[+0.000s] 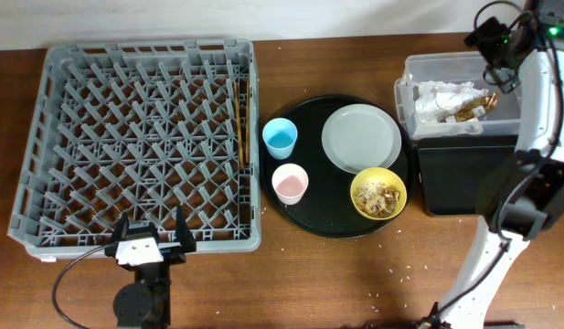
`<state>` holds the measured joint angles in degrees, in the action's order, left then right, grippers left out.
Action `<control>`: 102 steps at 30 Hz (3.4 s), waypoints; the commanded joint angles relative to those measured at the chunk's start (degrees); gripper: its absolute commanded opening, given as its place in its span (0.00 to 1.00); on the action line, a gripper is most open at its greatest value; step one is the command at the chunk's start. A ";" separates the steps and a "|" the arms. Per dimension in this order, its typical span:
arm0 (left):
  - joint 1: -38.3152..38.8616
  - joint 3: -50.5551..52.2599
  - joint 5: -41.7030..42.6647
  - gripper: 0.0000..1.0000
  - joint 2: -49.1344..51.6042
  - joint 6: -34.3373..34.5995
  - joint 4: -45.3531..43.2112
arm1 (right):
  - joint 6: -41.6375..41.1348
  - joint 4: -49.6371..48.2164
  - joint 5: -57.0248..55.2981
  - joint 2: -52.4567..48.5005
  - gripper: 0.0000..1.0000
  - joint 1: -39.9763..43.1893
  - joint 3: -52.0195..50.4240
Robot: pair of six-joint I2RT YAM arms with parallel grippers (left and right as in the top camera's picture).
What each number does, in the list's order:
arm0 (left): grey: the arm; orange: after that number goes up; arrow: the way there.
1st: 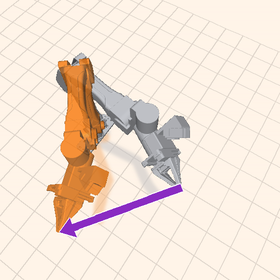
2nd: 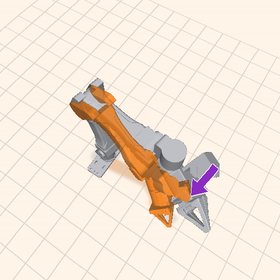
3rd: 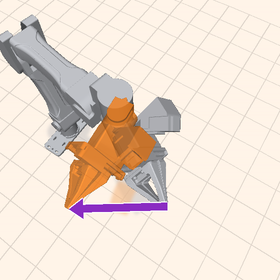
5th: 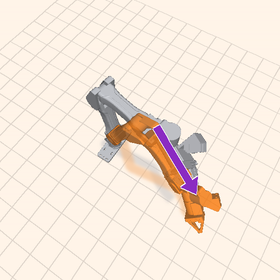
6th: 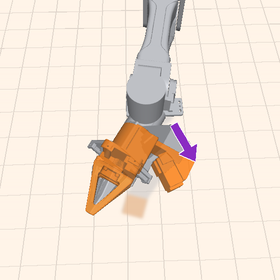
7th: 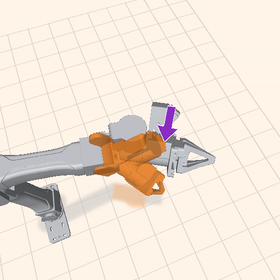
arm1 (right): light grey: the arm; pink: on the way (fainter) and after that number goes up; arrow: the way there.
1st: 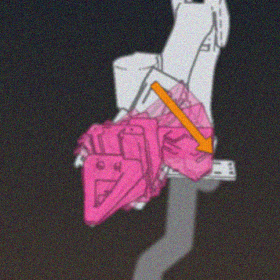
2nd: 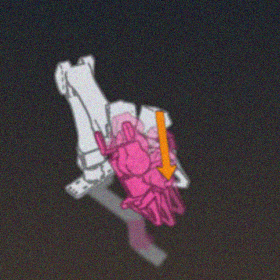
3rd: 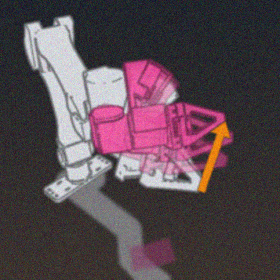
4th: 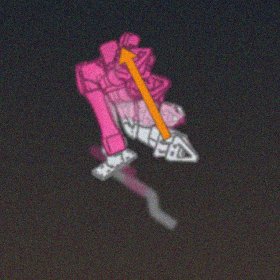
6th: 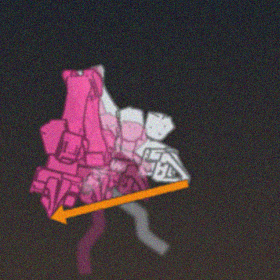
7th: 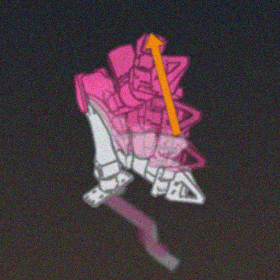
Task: Sort waste into correct bins and load items into the dishwasher rack
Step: 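Grasp the Nescafé stick with the right gripper and drop it in the bin, then grasp the yellow bowl rim with the right gripper and lift, then tip the yellow bowl over the black tray to dump scraps, then set the yellow bowl back on the black round tray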
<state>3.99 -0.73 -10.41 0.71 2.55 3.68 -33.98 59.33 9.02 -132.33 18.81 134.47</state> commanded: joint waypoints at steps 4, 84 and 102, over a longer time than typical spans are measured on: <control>-0.42 0.22 0.57 0.99 -0.31 -0.90 0.09 | 18.78 24.87 7.98 18.10 0.94 -16.90 0.50; -0.42 0.22 0.57 0.99 -0.31 -0.90 0.09 | 83.03 38.05 79.34 20.13 0.04 14.88 -55.06; -0.42 0.22 0.57 0.99 -0.31 -0.87 0.09 | 37.46 14.75 16.28 23.85 0.04 -20.94 -47.12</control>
<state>3.99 -0.73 -10.26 0.62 2.55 3.68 10.76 74.00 35.62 -111.39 2.44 86.56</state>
